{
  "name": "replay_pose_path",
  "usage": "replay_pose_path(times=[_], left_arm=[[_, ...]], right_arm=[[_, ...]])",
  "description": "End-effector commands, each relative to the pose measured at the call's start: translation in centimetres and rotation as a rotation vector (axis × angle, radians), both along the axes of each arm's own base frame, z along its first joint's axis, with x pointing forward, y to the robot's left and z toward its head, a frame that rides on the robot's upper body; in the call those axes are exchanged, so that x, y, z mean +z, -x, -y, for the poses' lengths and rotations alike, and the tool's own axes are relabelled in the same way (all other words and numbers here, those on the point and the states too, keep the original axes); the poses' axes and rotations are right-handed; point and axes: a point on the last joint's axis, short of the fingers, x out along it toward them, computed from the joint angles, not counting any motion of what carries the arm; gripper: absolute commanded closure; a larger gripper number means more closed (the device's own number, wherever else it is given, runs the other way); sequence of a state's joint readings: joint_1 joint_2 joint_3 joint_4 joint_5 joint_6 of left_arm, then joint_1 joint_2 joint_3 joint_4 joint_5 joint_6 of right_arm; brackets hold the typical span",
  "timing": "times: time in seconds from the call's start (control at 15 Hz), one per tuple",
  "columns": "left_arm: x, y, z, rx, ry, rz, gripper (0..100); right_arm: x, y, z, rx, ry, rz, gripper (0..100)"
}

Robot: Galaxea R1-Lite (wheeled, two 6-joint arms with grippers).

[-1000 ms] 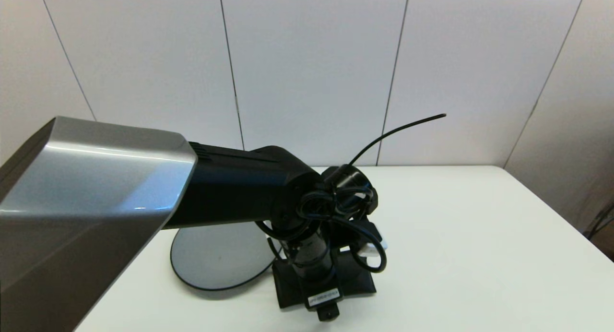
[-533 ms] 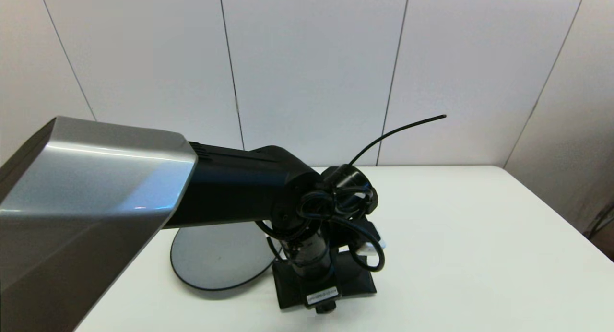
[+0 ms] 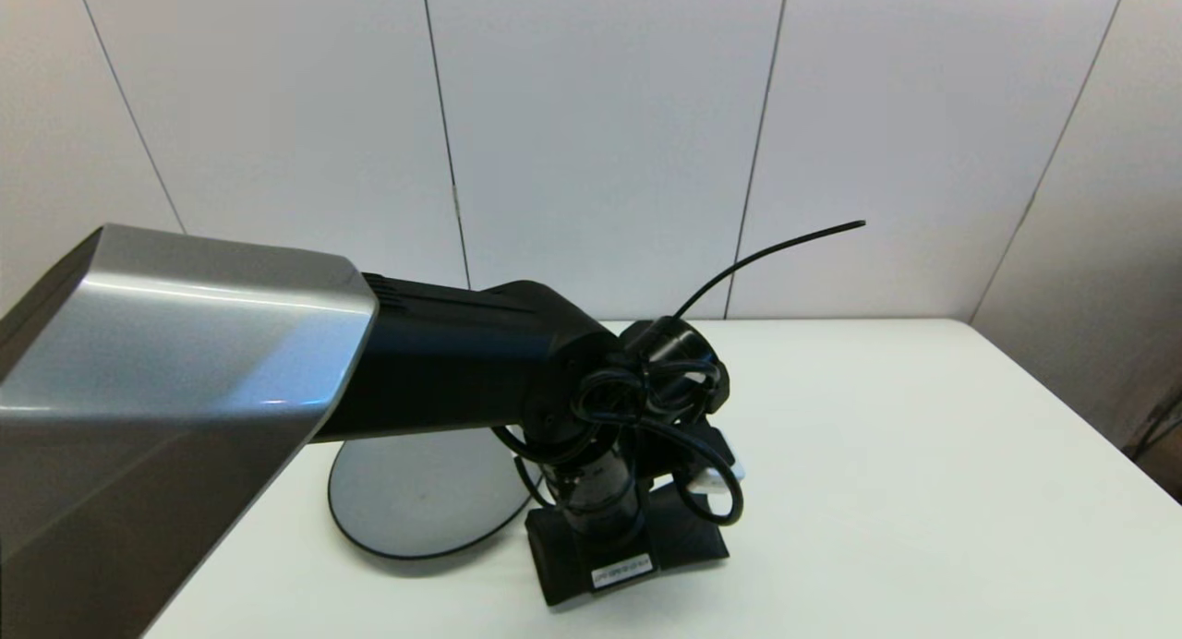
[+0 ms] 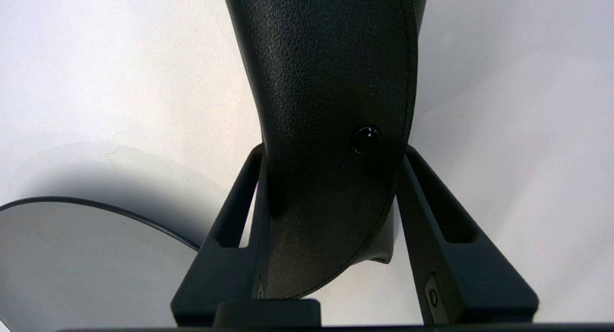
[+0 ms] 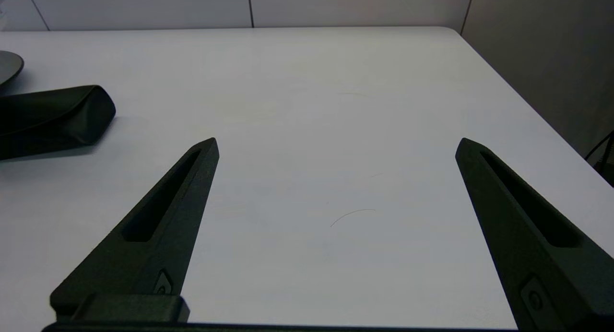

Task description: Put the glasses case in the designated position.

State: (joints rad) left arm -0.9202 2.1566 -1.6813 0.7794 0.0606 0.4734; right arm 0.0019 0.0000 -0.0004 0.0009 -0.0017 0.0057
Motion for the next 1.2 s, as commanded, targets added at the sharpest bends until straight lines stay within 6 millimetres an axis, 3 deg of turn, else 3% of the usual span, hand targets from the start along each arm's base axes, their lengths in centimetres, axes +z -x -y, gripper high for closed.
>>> replay_pose_path(times=[0.07,0.47,1.2], left_arm=[[0.0,0.0,0.0,-0.002,-0.003,-0.001,100],[0.7,0.2,-0.2,-0.002,0.010,0.009,100],[5.1,1.2,-1.6,0.020,0.112,0.077,100]], right_arm=[[0.0,0.0,0.0,0.001,0.000,-0.003,0],[0.0,0.0,0.0,0.001,0.000,-0.003,0],[0.0,0.0,0.0,0.001,0.000,-0.001,0]])
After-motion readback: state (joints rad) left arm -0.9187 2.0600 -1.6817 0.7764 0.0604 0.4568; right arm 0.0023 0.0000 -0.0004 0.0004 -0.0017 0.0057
